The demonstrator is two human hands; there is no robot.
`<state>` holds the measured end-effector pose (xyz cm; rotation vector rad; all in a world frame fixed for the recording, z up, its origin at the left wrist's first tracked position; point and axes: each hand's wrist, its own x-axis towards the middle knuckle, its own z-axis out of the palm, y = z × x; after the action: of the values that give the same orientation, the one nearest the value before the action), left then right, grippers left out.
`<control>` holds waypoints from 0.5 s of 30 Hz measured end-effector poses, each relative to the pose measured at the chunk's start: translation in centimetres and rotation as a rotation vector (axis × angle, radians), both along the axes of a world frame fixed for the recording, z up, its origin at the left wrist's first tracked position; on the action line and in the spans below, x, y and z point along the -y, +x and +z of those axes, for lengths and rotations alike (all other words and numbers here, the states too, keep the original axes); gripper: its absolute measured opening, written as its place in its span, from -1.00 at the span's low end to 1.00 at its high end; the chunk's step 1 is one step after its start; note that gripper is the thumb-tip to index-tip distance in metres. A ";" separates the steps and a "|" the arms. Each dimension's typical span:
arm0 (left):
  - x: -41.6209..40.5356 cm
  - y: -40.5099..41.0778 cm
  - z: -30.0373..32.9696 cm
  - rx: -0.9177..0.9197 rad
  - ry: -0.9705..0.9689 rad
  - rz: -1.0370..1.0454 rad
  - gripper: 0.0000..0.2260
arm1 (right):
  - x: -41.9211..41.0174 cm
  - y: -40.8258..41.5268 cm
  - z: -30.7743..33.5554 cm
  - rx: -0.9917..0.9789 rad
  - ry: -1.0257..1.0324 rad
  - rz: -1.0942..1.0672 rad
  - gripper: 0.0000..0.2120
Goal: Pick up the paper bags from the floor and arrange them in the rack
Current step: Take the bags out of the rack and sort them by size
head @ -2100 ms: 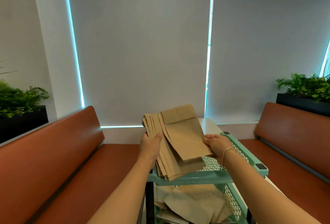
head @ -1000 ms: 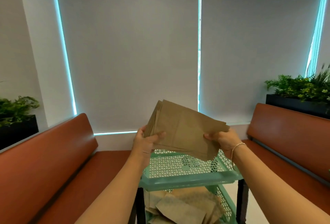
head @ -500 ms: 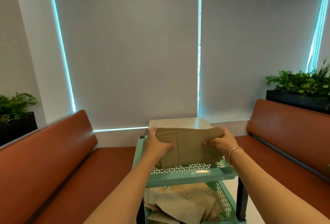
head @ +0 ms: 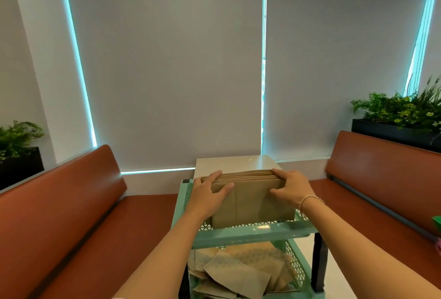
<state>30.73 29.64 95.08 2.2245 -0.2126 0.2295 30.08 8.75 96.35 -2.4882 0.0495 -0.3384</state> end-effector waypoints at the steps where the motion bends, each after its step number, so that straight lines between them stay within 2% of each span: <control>1: 0.1 0.0 0.0 -0.006 -0.007 -0.003 -0.41 | -0.1 0.1 0.0 -0.001 -0.004 -0.005 -0.47; 6: 0.5 0.0 -0.3 -0.060 -0.132 -0.006 -0.13 | -0.9 1.0 -0.5 -0.037 0.008 -0.039 -0.47; 9: 0.6 -0.1 -0.5 -0.086 -0.163 -0.003 -0.10 | -1.0 1.3 -0.9 -0.026 0.046 -0.057 -0.34; 11: 0.5 0.0 -0.7 -0.103 -0.183 -0.020 -0.16 | -1.0 1.3 -0.9 -0.044 0.018 -0.080 -0.25; 12: 0.4 0.2 -0.8 -0.110 -0.189 -0.030 -0.21 | -1.1 1.2 -0.8 -0.068 -0.074 -0.119 -0.25; 15: 0.6 0.5 -1.0 -0.144 -0.184 -0.024 -0.31 | -1.6 1.0 -0.2 -0.099 -0.531 -0.253 -0.38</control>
<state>31.18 29.03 94.05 2.0443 -0.1339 0.0724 31.07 10.38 96.19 -3.0327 0.3602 -0.3701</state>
